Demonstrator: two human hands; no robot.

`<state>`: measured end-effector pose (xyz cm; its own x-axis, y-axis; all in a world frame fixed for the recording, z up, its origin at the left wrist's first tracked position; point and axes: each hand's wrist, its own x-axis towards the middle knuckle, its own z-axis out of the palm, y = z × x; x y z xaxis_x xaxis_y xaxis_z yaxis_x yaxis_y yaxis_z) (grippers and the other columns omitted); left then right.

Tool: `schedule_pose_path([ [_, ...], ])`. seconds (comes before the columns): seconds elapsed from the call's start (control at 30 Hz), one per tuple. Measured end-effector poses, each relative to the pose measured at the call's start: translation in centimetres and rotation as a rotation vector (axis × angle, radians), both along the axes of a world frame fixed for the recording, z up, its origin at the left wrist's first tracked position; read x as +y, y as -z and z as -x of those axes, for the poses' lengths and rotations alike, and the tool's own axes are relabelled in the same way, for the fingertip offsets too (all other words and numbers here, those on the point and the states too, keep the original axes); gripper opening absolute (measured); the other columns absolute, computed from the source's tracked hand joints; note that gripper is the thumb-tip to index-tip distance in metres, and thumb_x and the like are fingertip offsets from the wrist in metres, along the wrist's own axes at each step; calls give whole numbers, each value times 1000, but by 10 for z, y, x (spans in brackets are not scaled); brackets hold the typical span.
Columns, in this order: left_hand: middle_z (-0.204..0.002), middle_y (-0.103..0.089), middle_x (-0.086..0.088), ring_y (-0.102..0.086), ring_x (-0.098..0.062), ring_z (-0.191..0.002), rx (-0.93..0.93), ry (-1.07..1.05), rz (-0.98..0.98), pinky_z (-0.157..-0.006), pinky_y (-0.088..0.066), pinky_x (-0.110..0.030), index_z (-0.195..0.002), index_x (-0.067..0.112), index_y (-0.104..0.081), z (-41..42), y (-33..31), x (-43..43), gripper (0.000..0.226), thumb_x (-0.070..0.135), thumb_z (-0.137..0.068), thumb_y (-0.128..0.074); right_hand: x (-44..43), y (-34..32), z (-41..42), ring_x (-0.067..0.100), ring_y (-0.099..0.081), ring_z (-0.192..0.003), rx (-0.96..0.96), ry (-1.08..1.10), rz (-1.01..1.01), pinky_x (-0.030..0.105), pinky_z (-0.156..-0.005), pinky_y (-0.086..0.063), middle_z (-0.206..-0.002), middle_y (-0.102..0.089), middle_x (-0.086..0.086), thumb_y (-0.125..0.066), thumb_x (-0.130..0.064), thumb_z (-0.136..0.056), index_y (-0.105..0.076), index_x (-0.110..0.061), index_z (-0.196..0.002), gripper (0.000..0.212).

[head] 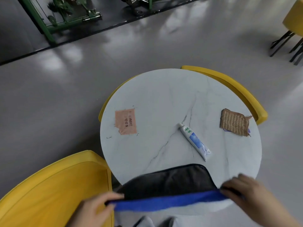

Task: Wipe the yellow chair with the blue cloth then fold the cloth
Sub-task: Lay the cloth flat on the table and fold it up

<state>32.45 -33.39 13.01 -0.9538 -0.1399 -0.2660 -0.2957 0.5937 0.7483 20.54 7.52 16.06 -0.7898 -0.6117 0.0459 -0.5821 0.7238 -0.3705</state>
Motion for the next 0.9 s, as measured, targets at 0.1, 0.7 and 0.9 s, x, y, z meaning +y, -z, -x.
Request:
schedule_pose_path([
  [0.1, -87, -68, 35, -61, 16, -88, 99, -26, -15, -75, -41, 0, -82, 48, -73, 43, -56, -24, 50, -1, -87, -68, -33, -48, 67, 8, -51, -74, 109, -60, 42, 20, -70, -42, -75, -62, -12, -31, -57, -97, -71, -23, -84, 54],
  [0.7, -131, -63, -6, -56, -17, -125, 36, -129, 21, -104, -40, -26, -104, 23, -75, 92, 31, -23, 29, 0, -91, -63, -65, 41, 80, 25, -47, -105, 146, 214, 52, 34, -77, -23, -100, -60, -9, -47, -30, -96, -62, -30, -100, 16],
  [0.9, -138, -57, 6, -46, -7, -134, 23, 152, 297, -103, -33, -24, -122, 25, -70, 28, 107, -11, 32, 11, -95, -62, -35, 127, 13, 18, -51, -110, 54, 210, -129, 33, -77, -30, -109, -63, -19, -23, -54, -97, -66, -35, -98, 47],
])
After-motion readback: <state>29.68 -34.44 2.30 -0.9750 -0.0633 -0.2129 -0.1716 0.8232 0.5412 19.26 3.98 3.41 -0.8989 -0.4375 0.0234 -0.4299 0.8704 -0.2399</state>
